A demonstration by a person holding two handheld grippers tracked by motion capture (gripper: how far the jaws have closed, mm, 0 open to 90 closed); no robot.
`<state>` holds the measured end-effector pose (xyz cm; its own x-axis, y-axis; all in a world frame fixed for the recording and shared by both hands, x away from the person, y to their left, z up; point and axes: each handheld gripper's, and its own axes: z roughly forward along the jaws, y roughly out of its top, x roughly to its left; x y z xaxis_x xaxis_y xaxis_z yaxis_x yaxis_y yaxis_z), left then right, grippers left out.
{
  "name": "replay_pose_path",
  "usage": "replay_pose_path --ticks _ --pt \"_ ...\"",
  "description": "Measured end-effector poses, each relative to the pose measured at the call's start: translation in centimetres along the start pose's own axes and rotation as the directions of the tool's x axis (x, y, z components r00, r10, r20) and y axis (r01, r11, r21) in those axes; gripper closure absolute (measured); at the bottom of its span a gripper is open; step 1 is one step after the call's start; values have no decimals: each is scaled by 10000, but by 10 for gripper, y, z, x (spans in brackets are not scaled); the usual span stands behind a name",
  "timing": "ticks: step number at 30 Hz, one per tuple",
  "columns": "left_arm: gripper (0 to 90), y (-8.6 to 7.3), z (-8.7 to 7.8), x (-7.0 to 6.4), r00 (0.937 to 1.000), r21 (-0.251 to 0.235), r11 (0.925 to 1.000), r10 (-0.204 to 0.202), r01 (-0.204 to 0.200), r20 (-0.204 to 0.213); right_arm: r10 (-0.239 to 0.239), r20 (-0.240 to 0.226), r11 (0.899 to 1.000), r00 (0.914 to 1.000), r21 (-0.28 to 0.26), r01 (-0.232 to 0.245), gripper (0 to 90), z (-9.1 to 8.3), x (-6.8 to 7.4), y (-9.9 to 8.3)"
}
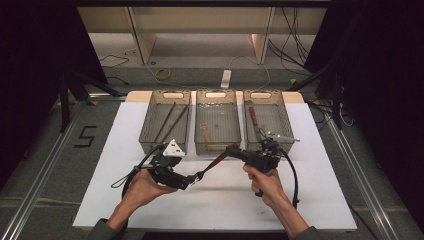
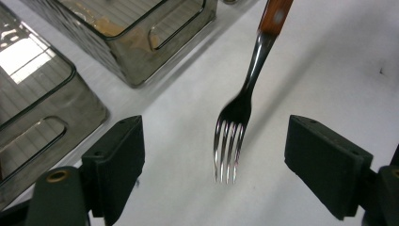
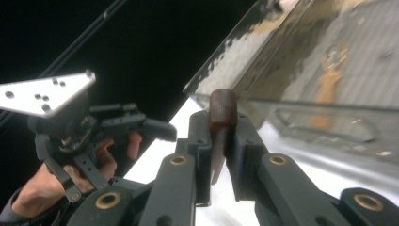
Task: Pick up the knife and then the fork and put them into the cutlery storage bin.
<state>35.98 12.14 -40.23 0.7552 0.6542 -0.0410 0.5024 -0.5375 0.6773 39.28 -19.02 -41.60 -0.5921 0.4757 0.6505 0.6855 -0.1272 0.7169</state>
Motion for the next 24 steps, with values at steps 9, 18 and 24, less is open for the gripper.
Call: replay_pose_path --ticks 9,18,24 --pt "176 -17 -4 11 9981 -236 9979 -599 596 -136 -13 583 9963 9983 -852 63 812 -43 -10 25" --pt "159 -27 -5 13 9965 -281 9966 -788 780 -291 -73 1532 9881 9882 -1507 306 812 -84 -20 60" --pt "158 -32 -2 14 9954 -111 9964 -850 846 -435 50 2108 9811 9775 -1903 360 812 -102 -28 82"
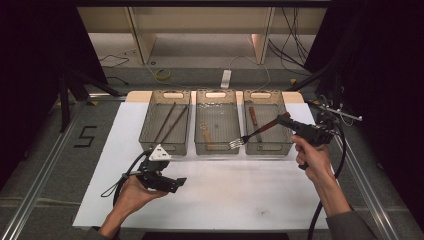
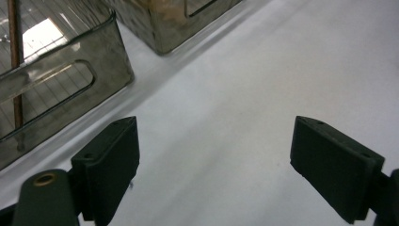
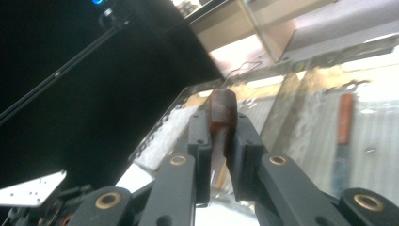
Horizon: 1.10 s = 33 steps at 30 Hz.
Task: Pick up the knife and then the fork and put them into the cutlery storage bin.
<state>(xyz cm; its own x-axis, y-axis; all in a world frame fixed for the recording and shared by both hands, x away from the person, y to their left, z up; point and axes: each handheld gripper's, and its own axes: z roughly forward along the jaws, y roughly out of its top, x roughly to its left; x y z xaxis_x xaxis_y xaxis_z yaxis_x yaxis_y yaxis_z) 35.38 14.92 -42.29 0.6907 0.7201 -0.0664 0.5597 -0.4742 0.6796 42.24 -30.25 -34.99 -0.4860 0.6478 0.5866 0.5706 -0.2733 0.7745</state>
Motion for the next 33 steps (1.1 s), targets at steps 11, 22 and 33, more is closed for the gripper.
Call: replay_pose_path --ticks 11,22,33 --pt "156 -5 -2 3 9998 16 9999 -146 146 -97 176 846 9991 9963 -406 -142 812 -6 -21 31" --pt "154 -6 -5 3 9998 -138 9998 -127 125 -183 -67 1883 9999 9821 118 46 811 0 -39 47" --pt "154 -7 -5 3 9998 -91 9999 -67 66 -192 -158 2135 9955 9768 947 -46 811 22 -46 46"
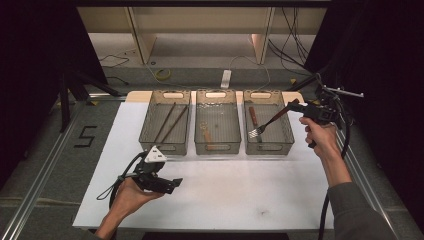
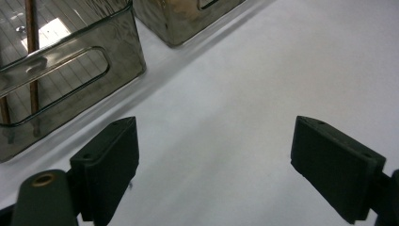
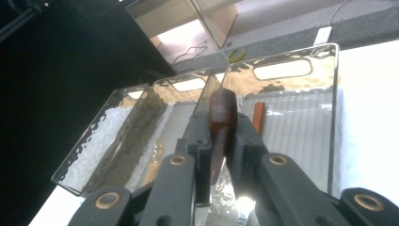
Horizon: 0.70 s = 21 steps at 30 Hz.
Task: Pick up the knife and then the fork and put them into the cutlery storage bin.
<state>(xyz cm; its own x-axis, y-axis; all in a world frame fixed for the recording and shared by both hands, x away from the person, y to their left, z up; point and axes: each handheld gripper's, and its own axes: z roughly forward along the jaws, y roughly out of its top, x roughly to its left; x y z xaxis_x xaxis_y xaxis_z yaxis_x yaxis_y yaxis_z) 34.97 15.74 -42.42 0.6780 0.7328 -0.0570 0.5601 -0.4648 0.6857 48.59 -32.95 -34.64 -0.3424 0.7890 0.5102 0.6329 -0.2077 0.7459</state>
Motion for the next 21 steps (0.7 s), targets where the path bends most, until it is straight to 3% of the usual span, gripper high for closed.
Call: replay_pose_path --ticks 9,21 --pt "155 0 0 -2 10000 -70 10000 57 -57 37 -177 206 9976 9996 675 162 811 12 -1 3" --pt "155 -1 0 -2 10000 -80 10000 57 -57 -4 -415 461 9872 9981 1559 339 810 28 1 7"
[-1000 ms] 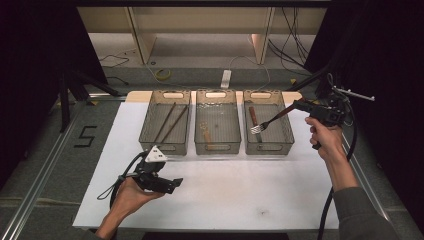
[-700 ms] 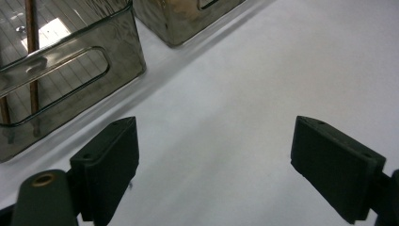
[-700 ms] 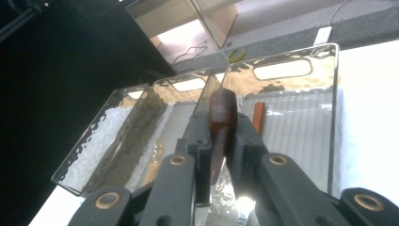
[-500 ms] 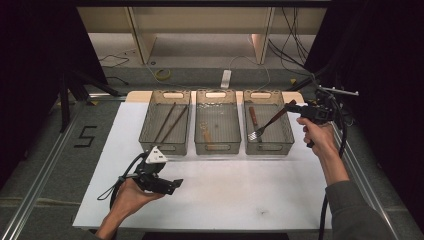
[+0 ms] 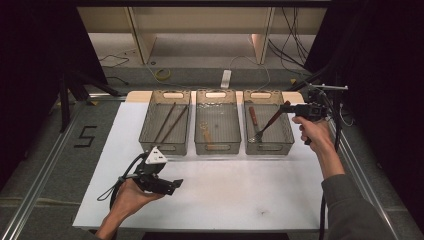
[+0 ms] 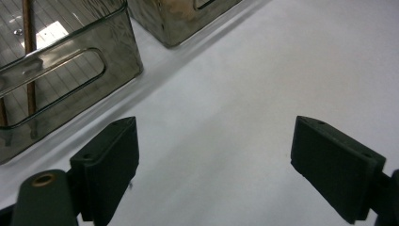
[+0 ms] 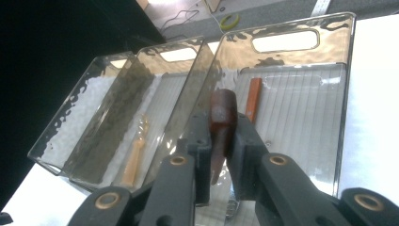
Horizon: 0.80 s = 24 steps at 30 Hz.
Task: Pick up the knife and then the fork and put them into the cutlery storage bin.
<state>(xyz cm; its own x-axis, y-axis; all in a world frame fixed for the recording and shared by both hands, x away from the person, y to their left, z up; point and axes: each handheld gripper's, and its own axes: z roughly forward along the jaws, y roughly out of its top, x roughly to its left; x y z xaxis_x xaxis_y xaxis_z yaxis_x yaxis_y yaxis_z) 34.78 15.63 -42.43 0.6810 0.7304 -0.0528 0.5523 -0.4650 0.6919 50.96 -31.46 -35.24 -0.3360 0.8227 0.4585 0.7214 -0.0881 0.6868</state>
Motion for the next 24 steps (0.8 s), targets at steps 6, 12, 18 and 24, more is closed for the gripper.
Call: replay_pose_path --ticks 6,12,18,24 --pt "155 0 1 0 10000 60 9999 85 -85 7 96 64 9998 9999 184 -98 809 9 -1 2" --pt "155 -1 2 0 10000 87 9999 66 -66 -2 25 372 9987 9993 501 -44 808 22 2 7" --pt "155 -1 3 -1 9999 130 9998 128 -127 -71 -157 623 9987 9979 502 126 807 31 7 12" --pt "156 -1 2 0 9999 134 9998 153 -152 -72 -28 768 9998 9970 223 11 806 36 7 13"
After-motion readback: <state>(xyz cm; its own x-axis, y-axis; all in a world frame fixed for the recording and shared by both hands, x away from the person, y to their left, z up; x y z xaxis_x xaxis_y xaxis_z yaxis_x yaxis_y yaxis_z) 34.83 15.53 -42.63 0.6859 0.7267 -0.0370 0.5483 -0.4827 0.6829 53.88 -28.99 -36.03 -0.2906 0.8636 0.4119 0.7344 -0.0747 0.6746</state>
